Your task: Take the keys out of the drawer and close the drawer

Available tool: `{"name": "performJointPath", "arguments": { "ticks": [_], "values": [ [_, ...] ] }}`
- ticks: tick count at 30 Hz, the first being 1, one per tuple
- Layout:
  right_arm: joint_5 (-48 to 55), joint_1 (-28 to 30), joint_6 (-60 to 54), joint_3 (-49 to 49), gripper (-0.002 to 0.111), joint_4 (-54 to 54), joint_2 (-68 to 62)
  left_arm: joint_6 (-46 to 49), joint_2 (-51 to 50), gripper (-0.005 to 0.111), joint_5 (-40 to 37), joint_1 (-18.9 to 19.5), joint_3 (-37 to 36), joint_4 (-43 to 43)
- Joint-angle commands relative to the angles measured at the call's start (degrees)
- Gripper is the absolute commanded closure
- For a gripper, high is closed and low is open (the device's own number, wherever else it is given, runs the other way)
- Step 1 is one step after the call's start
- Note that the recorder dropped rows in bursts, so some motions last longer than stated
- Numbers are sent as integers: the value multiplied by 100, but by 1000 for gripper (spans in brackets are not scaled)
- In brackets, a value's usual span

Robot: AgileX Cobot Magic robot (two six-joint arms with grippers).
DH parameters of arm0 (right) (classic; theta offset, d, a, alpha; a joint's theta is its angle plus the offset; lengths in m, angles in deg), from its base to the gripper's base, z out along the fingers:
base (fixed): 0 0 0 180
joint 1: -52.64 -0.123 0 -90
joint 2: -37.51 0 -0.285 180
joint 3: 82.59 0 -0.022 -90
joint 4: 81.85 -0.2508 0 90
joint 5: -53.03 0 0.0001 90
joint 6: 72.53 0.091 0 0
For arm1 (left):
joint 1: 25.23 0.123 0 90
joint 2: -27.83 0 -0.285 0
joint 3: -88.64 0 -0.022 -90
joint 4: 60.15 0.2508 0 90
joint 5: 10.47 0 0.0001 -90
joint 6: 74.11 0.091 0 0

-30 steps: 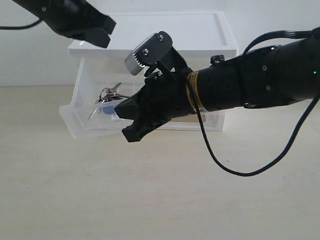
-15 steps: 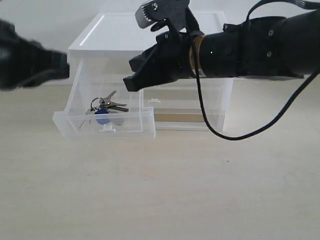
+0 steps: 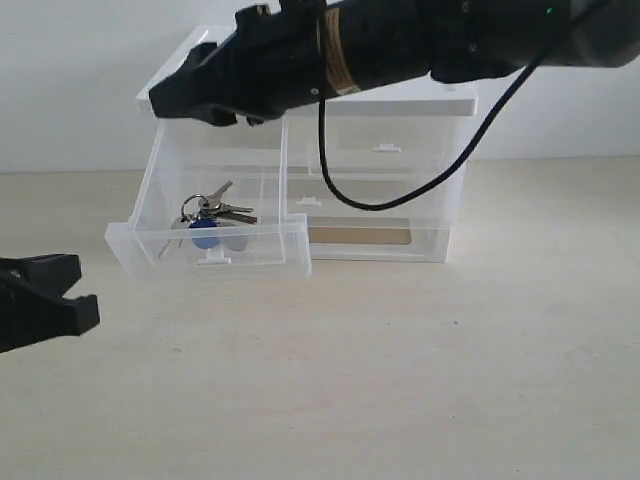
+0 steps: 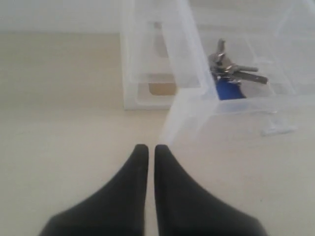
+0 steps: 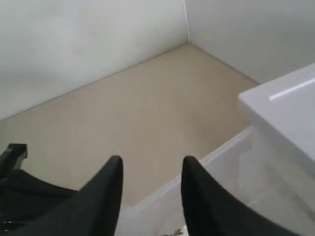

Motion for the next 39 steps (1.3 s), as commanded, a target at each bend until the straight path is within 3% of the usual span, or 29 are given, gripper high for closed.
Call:
{"name": "performJointPath", "arguments": {
  "ticks": [1, 3, 8, 21, 25, 29, 33, 35, 39],
  "values": [
    [18, 44, -100, -44, 73, 101, -292, -1462, 51, 102, 1659, -238, -575, 2347],
    [83, 44, -100, -56, 73, 101, -292, -1333, 266, 102, 1843, -238, -723, 2451],
    [389, 44, -379, -65, 73, 101, 22, -572, 1197, 102, 1277, -238, -898, 1454],
    [1072, 44, -988, -50, 73, 101, 271, 574, 6366, 102, -363, -238, -1359, 1109],
    [1668, 17, -1077, 113, 73, 101, 458, 1160, 6490, 102, -515, -238, -1391, 1109],
    [3182, -268, -2061, 694, 73, 101, 841, 1160, 6222, 102, -437, -238, -1391, 1109],
    [4931, -925, -2620, 1482, 73, -32, 1448, 1150, 6228, 102, -400, -238, -1391, 1109],
    [6010, -1239, -3357, 1628, 73, -1245, 1690, 1033, 6228, 102, -389, -238, -1391, 1109],
    [7912, -1348, -7904, 901, 73, -6131, 1730, 829, 6228, 102, -389, -238, -1391, 1109]
  ]
}}
